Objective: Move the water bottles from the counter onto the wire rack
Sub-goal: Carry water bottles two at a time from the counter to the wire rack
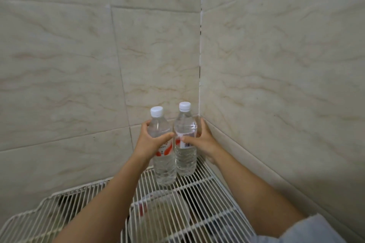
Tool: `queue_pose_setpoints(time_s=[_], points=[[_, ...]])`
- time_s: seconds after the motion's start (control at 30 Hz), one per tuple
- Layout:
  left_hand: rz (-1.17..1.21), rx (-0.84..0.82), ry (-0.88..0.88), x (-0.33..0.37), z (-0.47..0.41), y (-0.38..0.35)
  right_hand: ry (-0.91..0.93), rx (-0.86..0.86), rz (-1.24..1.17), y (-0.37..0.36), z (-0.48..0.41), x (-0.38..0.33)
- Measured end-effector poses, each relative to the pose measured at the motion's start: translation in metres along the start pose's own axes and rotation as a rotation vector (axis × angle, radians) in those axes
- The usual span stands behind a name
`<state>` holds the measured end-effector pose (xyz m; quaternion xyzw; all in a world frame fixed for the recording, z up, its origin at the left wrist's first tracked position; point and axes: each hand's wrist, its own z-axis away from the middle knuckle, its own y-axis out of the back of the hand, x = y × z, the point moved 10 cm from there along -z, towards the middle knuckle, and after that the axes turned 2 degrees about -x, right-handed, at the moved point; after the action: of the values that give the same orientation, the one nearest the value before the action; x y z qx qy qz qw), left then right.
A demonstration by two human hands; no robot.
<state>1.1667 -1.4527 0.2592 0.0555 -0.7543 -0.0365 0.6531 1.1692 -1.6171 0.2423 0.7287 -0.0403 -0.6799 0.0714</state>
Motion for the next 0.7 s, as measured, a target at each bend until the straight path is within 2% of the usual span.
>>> queue_pose_setpoints(time_s=[0.23, 0.37, 0.43, 0.53, 0.7], points=[[-0.076, -0.075, 0.06, -0.016, 0.031, -0.007, 0.16, 0.151, 0.27, 0.018, 0.058, -0.009], [-0.242, 0.013, 0.15, -0.022, 0.053, 0.035, 0.284, 0.206, 0.393, -0.008, 0.09, -0.033], [-0.279, 0.077, 0.172, -0.018, 0.07, 0.063, 0.38, 0.134, 0.516, -0.039, 0.104, -0.048], [-0.317, 0.191, 0.188, -0.006, 0.107, 0.112, 0.414, -0.015, 0.613, -0.089, 0.119, -0.058], [-0.374, 0.387, 0.227, 0.003, 0.205, 0.193, 0.417, -0.225, 0.627, -0.164, 0.155, -0.059]])
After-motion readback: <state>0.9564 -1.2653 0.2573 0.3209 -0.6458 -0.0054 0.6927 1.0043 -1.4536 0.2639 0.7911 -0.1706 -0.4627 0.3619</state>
